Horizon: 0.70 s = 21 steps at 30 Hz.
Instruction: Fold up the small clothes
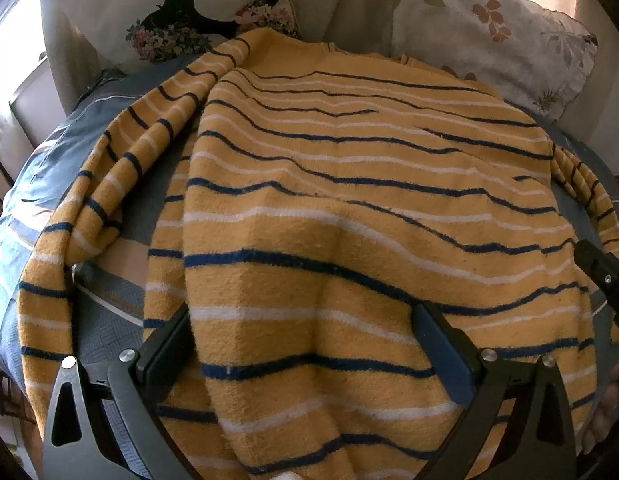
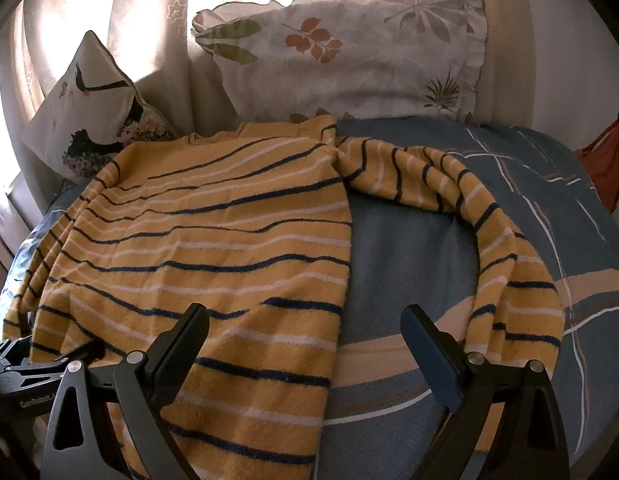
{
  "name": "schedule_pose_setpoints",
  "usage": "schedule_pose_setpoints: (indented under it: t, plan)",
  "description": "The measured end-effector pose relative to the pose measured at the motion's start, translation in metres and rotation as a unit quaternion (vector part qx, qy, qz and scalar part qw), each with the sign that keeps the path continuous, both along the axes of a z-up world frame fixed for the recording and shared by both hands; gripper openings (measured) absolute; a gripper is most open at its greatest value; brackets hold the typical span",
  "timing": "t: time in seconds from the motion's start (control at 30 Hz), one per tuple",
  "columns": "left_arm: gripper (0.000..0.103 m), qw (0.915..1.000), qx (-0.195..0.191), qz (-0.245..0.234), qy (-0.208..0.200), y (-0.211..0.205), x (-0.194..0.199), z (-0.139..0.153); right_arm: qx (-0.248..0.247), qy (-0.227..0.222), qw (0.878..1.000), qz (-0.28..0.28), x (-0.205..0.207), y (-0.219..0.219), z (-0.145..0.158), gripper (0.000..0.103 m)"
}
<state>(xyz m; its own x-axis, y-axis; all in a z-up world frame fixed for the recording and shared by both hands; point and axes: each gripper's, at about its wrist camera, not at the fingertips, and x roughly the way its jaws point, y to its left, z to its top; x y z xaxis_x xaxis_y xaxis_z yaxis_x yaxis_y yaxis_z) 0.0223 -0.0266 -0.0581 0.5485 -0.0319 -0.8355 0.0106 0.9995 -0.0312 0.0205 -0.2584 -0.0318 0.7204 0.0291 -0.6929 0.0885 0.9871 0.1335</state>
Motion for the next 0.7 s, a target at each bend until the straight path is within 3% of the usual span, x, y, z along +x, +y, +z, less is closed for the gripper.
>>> schedule_pose_setpoints:
  t: [0.7]
  plan:
    - [0.103, 0.9998, 0.013, -0.015, -0.011, -0.004, -0.006, -0.003, 0.001, -0.009, 1.0, 0.005, -0.01, 0.002, 0.006, 0.099]
